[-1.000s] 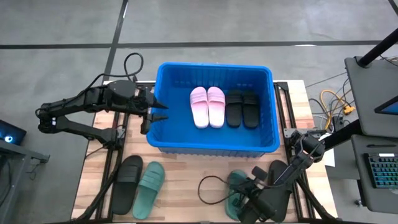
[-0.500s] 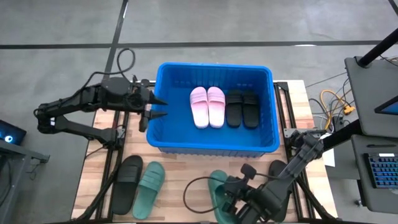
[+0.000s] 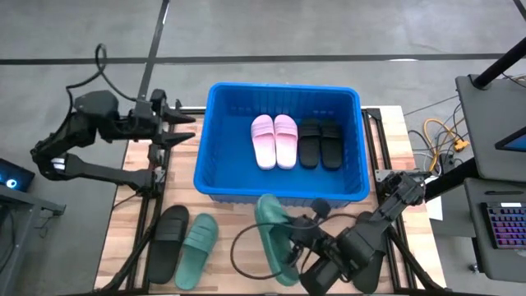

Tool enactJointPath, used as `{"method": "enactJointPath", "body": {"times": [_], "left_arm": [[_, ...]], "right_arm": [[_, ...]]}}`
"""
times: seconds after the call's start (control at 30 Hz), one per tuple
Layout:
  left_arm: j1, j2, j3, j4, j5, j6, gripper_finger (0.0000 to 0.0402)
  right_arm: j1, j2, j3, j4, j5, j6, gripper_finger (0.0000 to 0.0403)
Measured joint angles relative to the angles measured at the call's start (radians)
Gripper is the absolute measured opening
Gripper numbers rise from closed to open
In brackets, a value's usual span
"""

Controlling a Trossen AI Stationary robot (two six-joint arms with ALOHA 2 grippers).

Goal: Pick and place slides into bin
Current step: Put the right green slide into the blue bin

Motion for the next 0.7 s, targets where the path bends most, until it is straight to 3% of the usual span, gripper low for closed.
{"method": "enactJointPath", "body": {"times": [0.23,0.4,0.57,0.7], "left_arm": [[0.0,-0.011,-0.001,-0.002,0.0,-0.001,0.0171],[0.0,-0.028,-0.01,-0.005,0.0,-0.002,0.0171],[0.0,-0.051,-0.016,-0.021,-0.001,-0.004,0.0171],[0.0,-0.071,-0.016,-0.025,-0.001,-0.018,0.0171]], "right_arm": [[-0.082,0.0,0.128,0.004,-0.028,-0.162,0.0009],[-0.176,-0.025,0.18,0.075,-0.17,-0.216,0.0009],[-0.268,-0.062,0.177,0.242,-0.355,-0.47,0.0009],[-0.346,-0.072,0.188,0.302,-0.413,-0.591,0.0009]]}}
